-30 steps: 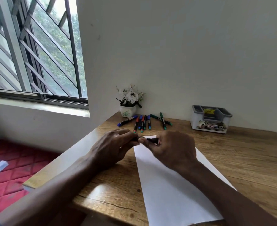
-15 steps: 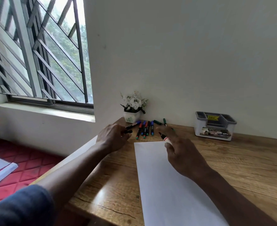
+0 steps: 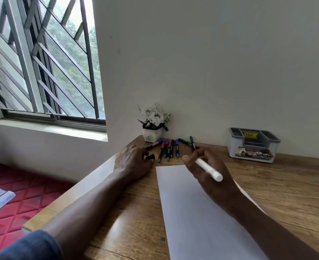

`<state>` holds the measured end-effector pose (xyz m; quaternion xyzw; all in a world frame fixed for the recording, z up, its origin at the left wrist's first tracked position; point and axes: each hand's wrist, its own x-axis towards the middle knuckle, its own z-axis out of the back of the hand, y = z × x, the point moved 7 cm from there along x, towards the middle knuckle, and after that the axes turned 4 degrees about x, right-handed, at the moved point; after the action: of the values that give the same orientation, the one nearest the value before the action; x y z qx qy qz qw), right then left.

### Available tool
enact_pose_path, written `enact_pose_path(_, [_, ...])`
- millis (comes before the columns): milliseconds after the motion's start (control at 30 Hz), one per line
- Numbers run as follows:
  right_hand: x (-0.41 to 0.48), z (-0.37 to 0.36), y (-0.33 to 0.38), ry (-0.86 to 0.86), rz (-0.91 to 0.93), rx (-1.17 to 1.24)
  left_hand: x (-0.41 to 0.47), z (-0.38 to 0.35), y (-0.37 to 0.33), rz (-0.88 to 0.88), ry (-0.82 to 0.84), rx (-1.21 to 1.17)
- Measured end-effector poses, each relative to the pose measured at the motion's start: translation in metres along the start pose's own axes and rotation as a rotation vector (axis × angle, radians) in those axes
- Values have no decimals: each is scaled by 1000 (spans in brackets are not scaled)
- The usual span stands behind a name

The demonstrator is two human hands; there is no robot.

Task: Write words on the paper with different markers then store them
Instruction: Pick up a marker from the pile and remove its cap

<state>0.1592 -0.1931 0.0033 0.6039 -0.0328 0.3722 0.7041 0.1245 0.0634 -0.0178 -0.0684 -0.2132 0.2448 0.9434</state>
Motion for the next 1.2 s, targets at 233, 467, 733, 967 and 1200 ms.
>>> enact_pose_path(233, [-14, -17, -16, 345, -110, -721, -11, -3, 16, 33, 188, -104])
enact_pose_path(467, [-8, 16, -22, 536, -136, -575, -23, -13, 5, -51, 417, -83])
enact_pose_path(733, [18, -11, -8, 54, -363, 312, -27, -17, 1, -87, 506, 19])
enact_pose_path(967, [10, -46, -27, 118, -382, 254, -24, -13, 2, -87, 422, 22])
enact_pose_path(1200, [11, -52, -17, 221, -331, 177, -10, -10, 4, -126, 409, 63])
